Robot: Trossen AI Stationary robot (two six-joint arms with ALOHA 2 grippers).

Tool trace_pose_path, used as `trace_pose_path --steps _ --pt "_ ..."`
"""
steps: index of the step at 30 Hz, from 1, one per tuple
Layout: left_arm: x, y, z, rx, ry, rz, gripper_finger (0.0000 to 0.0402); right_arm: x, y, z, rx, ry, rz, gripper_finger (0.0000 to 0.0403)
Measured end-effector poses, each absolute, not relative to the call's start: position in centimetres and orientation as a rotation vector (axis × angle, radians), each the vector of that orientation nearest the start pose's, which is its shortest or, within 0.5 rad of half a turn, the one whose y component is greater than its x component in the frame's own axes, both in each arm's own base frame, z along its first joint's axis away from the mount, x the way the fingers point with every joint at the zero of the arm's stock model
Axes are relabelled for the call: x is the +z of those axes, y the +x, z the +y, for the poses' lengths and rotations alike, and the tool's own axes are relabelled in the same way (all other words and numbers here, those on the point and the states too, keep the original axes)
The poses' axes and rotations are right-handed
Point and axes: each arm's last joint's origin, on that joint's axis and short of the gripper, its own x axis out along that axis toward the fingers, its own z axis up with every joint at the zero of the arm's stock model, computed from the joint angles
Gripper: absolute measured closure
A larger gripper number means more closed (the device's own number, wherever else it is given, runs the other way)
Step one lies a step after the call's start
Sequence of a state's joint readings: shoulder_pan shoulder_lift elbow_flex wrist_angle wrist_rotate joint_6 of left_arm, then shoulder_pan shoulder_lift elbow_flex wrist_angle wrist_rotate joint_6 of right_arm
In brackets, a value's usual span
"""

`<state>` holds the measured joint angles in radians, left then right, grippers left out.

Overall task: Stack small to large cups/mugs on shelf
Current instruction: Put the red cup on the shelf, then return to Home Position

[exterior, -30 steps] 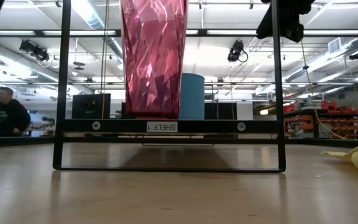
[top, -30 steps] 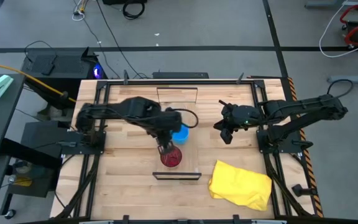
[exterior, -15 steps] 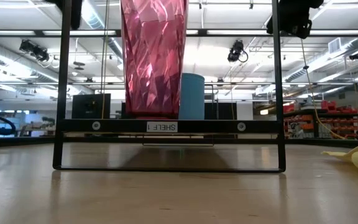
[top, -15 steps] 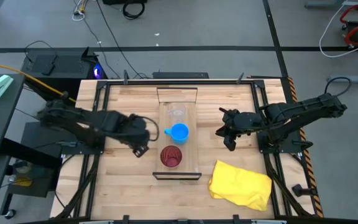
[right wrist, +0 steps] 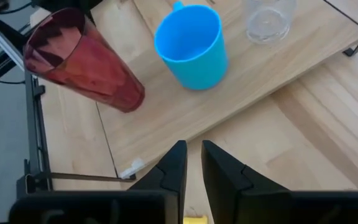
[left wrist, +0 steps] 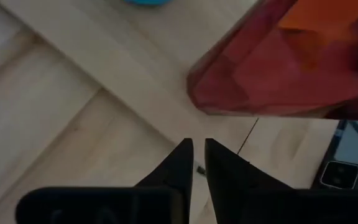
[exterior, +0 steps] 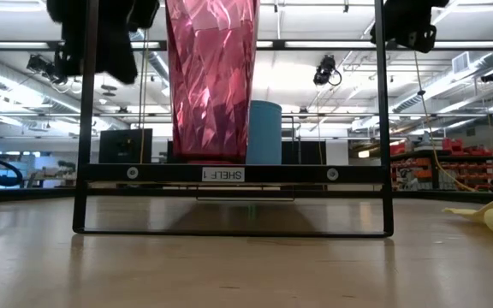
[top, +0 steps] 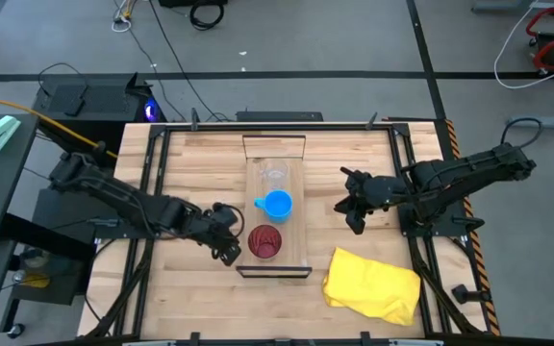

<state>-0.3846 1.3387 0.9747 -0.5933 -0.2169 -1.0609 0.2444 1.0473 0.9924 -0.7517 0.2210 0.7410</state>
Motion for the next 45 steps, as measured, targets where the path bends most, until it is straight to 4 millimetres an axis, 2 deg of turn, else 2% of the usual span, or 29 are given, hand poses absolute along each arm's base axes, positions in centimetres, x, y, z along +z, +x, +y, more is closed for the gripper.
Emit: trace_pose_path --steps 7,14,26,31,34,45 --pt "24.5 25.9 -9.7 0.218 -0.754 0.748 0.0363 30.7 19.9 4.9 -0.249 0.520 0.762 0.0347" --pt "24.9 26.5 -9.0 0.217 -0.769 0.697 0.0369 29.8 20.9 5.8 -0.222 0.480 0.811 0.0347" --pt "24.9 26.7 -8.9 0.183 -0.783 0.699 0.0374 28.3 23.0 6.5 -0.215 0.461 0.835 0.0347" --pt "24.2 27.7 -9.2 0.150 -0.785 0.703 0.0368 28.1 23.7 6.8 -0.185 0.454 0.821 0.0347" --pt "23.3 28.1 -9.4 0.143 -0.782 0.742 0.0368 27.9 23.8 6.8 -0.188 0.449 0.829 0.0347" --pt "23.1 28.5 -8.6 0.157 -0.757 0.735 0.0375 28.1 23.8 6.8 -0.183 0.459 0.820 0.0347"
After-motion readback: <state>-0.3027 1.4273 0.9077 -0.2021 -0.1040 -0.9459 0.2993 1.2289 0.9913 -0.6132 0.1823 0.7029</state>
